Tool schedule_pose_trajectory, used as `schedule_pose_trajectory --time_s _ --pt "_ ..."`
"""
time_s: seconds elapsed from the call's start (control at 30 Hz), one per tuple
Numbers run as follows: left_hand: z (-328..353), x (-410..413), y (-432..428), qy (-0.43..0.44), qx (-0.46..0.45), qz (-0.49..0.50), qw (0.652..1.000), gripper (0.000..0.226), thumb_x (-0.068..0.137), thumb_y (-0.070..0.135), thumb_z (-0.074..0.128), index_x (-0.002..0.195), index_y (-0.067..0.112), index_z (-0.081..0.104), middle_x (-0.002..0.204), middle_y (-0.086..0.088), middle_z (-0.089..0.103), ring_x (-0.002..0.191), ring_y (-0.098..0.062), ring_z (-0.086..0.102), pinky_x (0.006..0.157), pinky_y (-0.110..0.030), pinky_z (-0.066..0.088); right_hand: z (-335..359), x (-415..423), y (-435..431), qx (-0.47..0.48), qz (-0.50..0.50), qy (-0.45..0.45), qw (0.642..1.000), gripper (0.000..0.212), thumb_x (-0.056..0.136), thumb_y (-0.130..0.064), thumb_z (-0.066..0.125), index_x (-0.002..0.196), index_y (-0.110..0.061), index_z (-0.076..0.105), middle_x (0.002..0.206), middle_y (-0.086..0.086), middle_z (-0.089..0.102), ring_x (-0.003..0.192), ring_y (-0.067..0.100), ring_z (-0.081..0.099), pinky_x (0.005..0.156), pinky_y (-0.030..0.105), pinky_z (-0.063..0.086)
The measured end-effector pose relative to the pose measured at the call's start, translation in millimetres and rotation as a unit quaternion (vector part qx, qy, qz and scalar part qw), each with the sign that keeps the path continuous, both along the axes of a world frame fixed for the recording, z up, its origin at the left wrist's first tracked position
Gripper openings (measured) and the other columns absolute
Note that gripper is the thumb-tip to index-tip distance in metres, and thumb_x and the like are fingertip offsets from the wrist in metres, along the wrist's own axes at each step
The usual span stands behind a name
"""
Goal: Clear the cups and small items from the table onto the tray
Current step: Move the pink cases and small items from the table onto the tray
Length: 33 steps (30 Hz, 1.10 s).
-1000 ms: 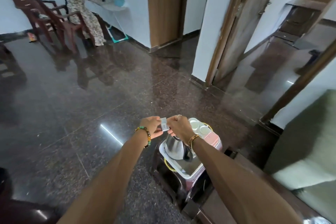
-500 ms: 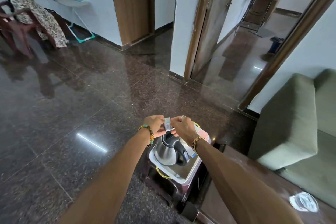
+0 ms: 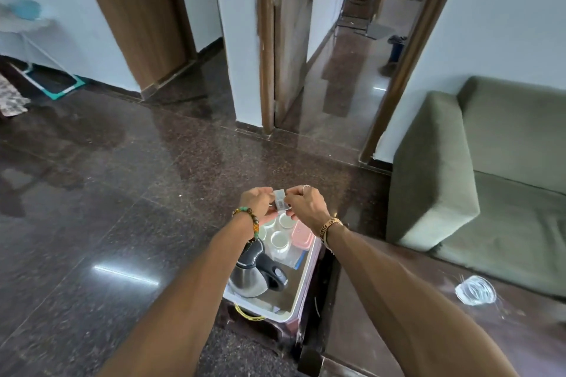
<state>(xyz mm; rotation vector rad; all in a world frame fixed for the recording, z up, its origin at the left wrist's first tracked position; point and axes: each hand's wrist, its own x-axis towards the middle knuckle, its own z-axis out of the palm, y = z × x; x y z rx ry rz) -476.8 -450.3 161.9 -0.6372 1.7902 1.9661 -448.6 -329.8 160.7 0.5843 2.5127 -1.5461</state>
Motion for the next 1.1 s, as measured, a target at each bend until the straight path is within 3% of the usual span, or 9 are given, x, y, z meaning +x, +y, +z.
schedule_pose_trajectory --time_s 0.13,0.33,0.5,0.6,0.73,0.83,0.97,1.1 --pt "-11 -16 17 -0.013 -0.014 -0.043 0.999 0.026 0.095 -0.003 0.046 0.117 0.003 0.058 0.114 -0.021 0.064 0.106 -0.039 0.063 0.084 -0.043 0.052 -9 0 11 -0.011 -0.040 -0.007 0.999 0.020 0.084 -0.012 0.057 0.073 -0.023 0.069 0.082 0.005 0.075 0.064 0.015 0.069 0.069 0.032 0.060" --pt "-28 -37 35 -0.030 -0.022 -0.128 0.991 0.026 0.095 -0.003 0.045 0.115 0.004 0.060 0.106 -0.016 0.063 0.095 -0.032 0.062 0.082 -0.045 0.054 -21 -7 22 0.018 -0.094 -0.045 0.994 0.026 0.081 -0.012 0.053 0.081 -0.011 0.079 0.077 0.012 0.077 0.074 0.024 0.071 0.078 0.038 0.061" --pt "-39 -64 40 -0.048 -0.029 -0.211 0.976 0.024 0.094 0.002 0.049 0.109 0.014 0.063 0.098 -0.010 0.069 0.090 -0.025 0.064 0.086 -0.041 0.053 -31 -20 26 0.008 -0.158 -0.053 0.986 0.022 0.080 -0.016 0.056 0.067 -0.022 0.073 0.071 0.011 0.076 0.063 0.017 0.065 0.078 0.044 0.062" --pt "-49 -78 44 -0.047 -0.041 -0.249 0.966 0.023 0.093 0.003 0.052 0.106 0.017 0.065 0.087 -0.004 0.069 0.086 -0.021 0.066 0.083 -0.037 0.053 -40 -26 26 0.006 -0.194 -0.055 0.979 0.021 0.079 -0.017 0.056 0.070 -0.014 0.074 0.069 0.011 0.075 0.064 0.019 0.067 0.077 0.046 0.061" --pt "-60 -86 51 -0.049 -0.059 -0.286 0.955 0.021 0.092 0.007 0.054 0.102 0.020 0.066 0.088 -0.002 0.070 0.084 -0.018 0.066 0.072 -0.032 0.054 -54 -28 27 0.001 -0.227 -0.065 0.972 0.023 0.078 -0.018 0.055 0.078 -0.012 0.078 0.068 0.010 0.075 0.059 0.016 0.063 0.075 0.045 0.062" --pt "-76 -89 59 -0.058 -0.061 -0.300 0.950 0.020 0.092 0.007 0.054 0.101 0.020 0.067 0.093 -0.006 0.070 0.086 -0.021 0.066 0.068 -0.030 0.054 -66 -28 29 0.007 -0.231 -0.085 0.969 0.024 0.079 -0.017 0.055 0.083 -0.005 0.076 0.070 0.013 0.070 0.067 0.022 0.062 0.078 0.049 0.060" --pt "-105 -89 68 -0.086 -0.061 -0.297 0.949 0.023 0.089 0.005 0.057 0.108 0.014 0.067 0.098 -0.012 0.069 0.086 -0.026 0.066 0.079 -0.036 0.055 -90 -27 34 0.016 -0.231 -0.111 0.966 0.025 0.081 -0.015 0.056 0.091 -0.003 0.075 0.090 0.023 0.073 0.085 0.039 0.069 0.083 0.049 0.058" --pt "-139 -89 72 -0.122 -0.065 -0.267 0.954 0.016 0.091 0.004 0.055 0.092 0.012 0.068 0.099 -0.014 0.069 0.086 -0.029 0.067 0.080 -0.038 0.056 -120 -28 37 0.000 -0.208 -0.143 0.968 0.025 0.085 -0.017 0.056 0.095 -0.012 0.078 0.097 0.015 0.076 0.094 0.034 0.070 0.089 0.044 0.058"
